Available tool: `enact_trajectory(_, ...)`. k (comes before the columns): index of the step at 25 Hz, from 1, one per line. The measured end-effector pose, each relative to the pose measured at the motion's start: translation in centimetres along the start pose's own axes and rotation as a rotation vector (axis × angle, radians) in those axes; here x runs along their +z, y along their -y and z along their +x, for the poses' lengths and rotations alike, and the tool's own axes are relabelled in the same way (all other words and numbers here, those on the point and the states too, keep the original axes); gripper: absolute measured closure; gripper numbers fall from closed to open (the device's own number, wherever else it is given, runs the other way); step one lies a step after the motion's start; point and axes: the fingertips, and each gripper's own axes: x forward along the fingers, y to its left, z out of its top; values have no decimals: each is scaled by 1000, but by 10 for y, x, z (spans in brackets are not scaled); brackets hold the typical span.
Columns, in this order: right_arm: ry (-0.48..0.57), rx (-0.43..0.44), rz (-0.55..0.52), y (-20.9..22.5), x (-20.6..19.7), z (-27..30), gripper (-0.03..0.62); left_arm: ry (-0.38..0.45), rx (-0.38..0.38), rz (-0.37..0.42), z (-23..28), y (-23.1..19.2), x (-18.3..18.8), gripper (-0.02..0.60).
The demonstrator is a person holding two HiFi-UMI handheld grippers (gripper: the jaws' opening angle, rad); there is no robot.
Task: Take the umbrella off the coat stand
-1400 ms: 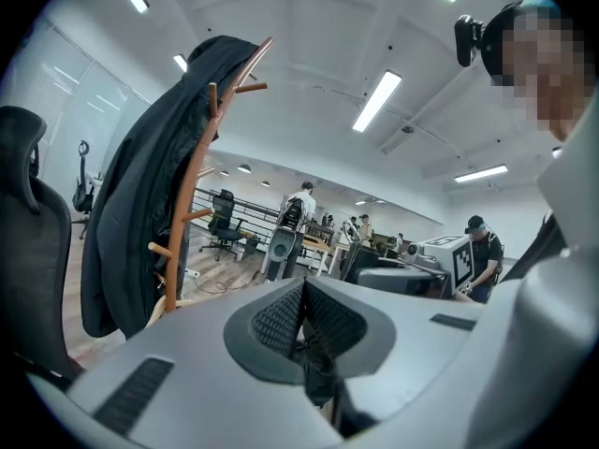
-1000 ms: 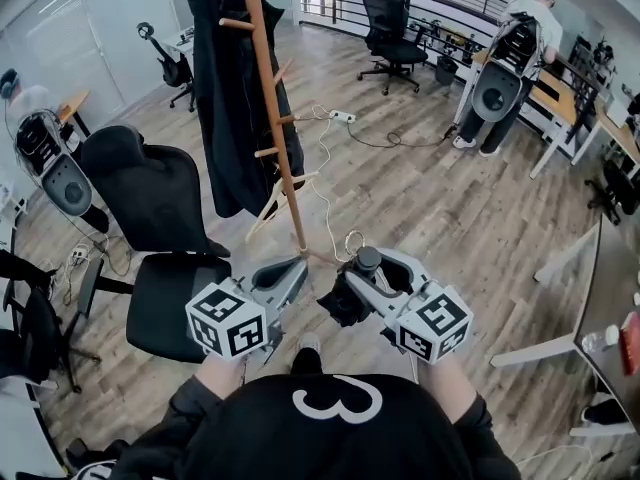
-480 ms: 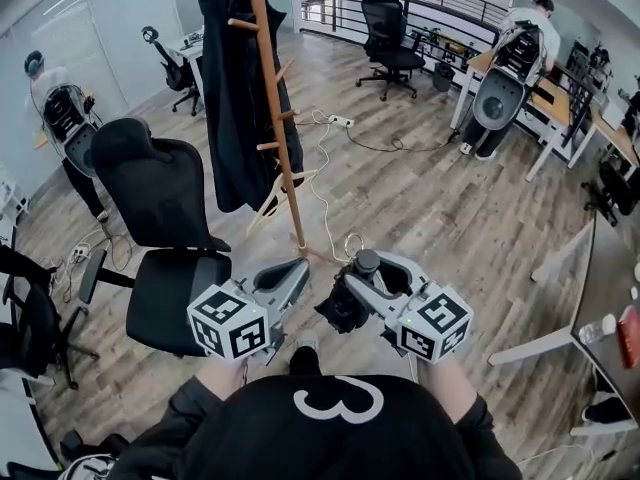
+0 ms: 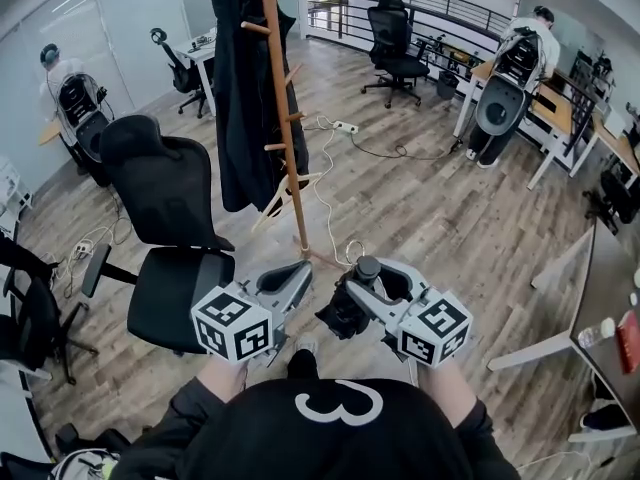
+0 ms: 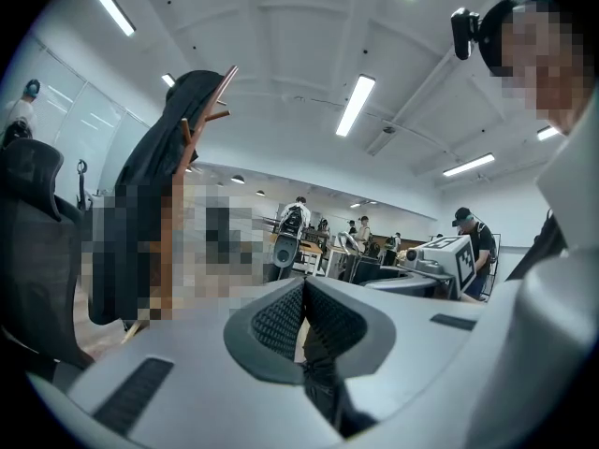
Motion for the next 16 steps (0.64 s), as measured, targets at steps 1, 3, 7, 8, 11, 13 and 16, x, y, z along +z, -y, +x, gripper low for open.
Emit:
enact_trajectory(1, -1, 5, 2, -1, -1, -1, 384, 3, 2, -3, -1, 1, 1, 566)
enact_trajectory(3, 3, 13, 3, -4, -1, -2, 384, 10, 9, -3, -4, 2, 2, 566)
enact_trajectory(7, 18, 18, 11, -9, 3, -3, 384, 23, 17, 7, -9, 7, 6, 566)
enact_trajectory(8, 20, 20, 11, -10, 4, -3, 384, 25, 15, 11, -10, 9, 6, 566)
enact_trajectory(11, 18, 25, -2, -12, 7, -6, 384, 32, 4, 26, -11, 19, 9, 566)
enact_trajectory(13, 15, 28, -15, -11, 6, -9, 384, 33, 1, 34, -9, 24, 10, 566)
enact_trajectory(16, 13, 25, -25, -9, 5, -13, 384, 28, -1, 43, -6, 29, 11, 566)
